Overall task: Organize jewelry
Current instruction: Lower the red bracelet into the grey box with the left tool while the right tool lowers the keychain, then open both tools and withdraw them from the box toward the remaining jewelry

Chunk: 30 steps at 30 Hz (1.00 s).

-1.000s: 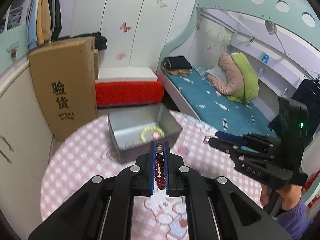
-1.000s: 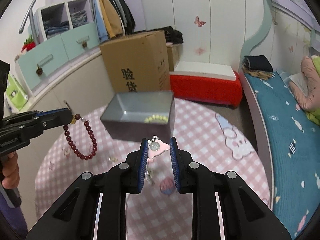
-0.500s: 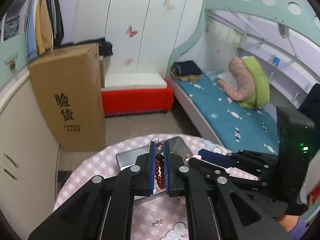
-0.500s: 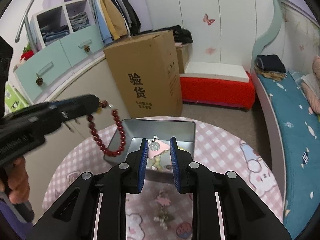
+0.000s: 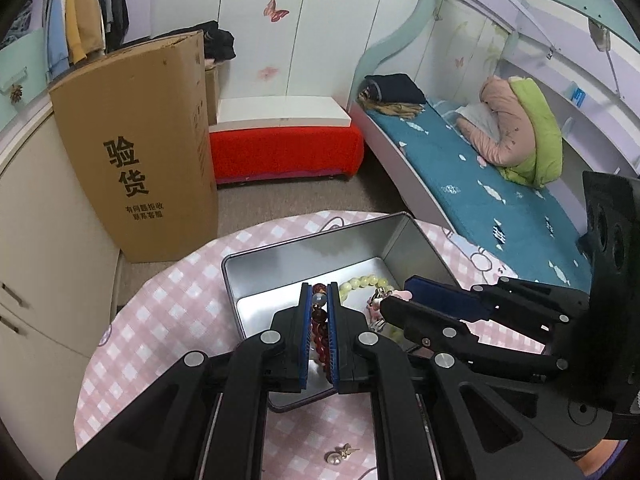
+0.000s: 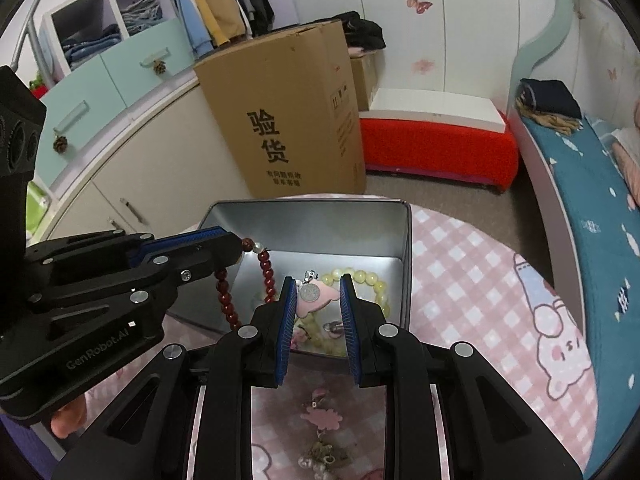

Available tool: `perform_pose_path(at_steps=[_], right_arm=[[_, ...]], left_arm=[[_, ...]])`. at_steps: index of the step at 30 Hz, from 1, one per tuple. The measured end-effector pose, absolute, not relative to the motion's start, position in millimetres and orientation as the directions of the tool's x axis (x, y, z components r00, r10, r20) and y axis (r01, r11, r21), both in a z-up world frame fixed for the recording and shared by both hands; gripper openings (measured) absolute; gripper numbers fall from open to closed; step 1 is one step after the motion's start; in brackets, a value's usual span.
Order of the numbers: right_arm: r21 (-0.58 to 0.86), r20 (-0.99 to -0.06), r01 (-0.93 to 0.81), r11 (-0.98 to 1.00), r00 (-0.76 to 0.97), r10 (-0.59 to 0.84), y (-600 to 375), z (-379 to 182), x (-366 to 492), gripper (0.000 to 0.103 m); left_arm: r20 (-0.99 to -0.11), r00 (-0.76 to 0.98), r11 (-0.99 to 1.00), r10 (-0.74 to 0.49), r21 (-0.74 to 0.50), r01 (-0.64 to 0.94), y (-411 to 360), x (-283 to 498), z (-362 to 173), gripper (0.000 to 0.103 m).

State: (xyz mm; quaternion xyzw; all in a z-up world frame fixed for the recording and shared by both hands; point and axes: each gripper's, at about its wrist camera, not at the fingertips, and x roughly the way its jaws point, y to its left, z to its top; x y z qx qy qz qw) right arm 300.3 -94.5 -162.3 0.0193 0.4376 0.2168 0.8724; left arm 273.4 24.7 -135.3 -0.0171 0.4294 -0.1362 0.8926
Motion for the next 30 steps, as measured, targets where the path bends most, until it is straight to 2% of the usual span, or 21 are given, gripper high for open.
perform_pose_path(at_steps=[15, 17, 19, 25, 26, 28, 30], right_arm=[[0.229, -0.755, -0.358, 0.905, 0.522, 0.397, -95.1, -164.3, 298.6, 0.023], [0.230, -0.753, -0.356, 0.906, 0.524, 0.397, -96.4, -164.3, 297.7, 0.023], [0.237, -0.751, -0.351, 0.906, 0.526, 0.400, -98.3, -163.6, 296.5, 0.025], [0.252, -0.730, -0.345, 0.904, 0.545, 0.412, -104.1, -152.4, 287.9, 0.025], [0.252, -0.725, -0.342, 0.905, 0.553, 0.411, -105.6, -148.9, 285.2, 0.027], [0.241, -0.713, -0.333, 0.912, 0.577, 0.399, -109.6, -141.0, 278.8, 0.043], [0.240, -0.702, -0.335, 0.911, 0.589, 0.401, -114.0, -132.5, 270.9, 0.044]], left_arm=[[-0.770, 0.584, 0.962, -0.258, -0.150, 0.228, 23.1, 271.8, -137.4, 0.007], [-0.767, 0.589, 0.963, -0.256, -0.150, 0.224, 23.3, 269.5, -135.2, 0.013], [-0.761, 0.600, 0.966, -0.249, -0.150, 0.211, 25.3, 266.5, -132.7, 0.023], [-0.742, 0.622, 0.967, -0.251, -0.161, 0.199, 30.3, 253.6, -122.9, 0.035], [-0.739, 0.624, 0.967, -0.253, -0.163, 0.198, 30.8, 252.0, -120.8, 0.035], [-0.729, 0.635, 0.966, -0.256, -0.170, 0.194, 33.2, 246.4, -115.1, 0.036], [-0.714, 0.654, 0.968, -0.251, -0.168, 0.189, 36.1, 238.4, -108.3, 0.044]])
